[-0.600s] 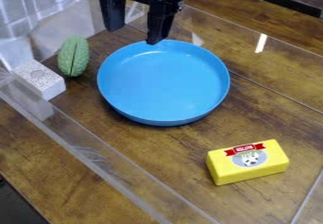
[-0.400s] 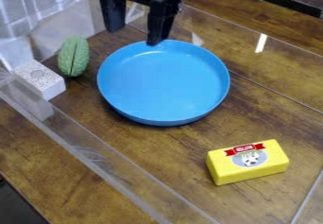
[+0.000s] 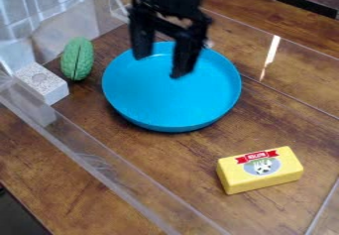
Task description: Put the yellow brick in the blue tray
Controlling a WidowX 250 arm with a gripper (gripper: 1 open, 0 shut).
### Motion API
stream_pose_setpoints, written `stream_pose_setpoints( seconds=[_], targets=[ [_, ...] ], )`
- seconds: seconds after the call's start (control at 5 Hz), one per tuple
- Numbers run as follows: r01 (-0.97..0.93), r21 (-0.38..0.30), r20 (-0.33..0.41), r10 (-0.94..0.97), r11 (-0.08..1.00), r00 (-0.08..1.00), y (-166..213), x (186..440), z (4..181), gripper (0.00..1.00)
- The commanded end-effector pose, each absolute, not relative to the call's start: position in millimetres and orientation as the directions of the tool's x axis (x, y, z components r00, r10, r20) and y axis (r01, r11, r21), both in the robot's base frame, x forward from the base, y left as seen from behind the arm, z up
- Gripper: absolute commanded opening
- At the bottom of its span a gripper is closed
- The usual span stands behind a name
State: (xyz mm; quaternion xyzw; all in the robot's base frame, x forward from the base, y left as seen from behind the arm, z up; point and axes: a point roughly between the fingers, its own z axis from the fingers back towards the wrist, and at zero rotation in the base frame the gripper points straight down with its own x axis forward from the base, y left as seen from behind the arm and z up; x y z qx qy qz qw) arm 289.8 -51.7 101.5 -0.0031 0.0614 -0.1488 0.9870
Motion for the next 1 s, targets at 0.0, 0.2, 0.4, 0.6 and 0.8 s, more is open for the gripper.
stream_pose_setpoints(
  seconds=[0.0, 0.2, 0.4, 0.6, 0.8],
  targets=[
    [0.466, -0.009, -0.069, -0.466, 0.885, 0.882, -83, 281, 107.7, 1.00],
    [0.592, 0.008, -0.073, -0.590, 0.806, 0.804, -115, 274, 96.8, 1.00],
    [0.666, 0.012, -0.078, -0.664, 0.745, 0.744, -138, 272, 80.9, 1.00],
    [0.681, 0.011, -0.088, -0.677, 0.732, 0.730, -144, 274, 64.5, 1.00],
    [0.697, 0.003, -0.084, -0.694, 0.717, 0.715, -143, 275, 51.8, 1.00]
  ],
)
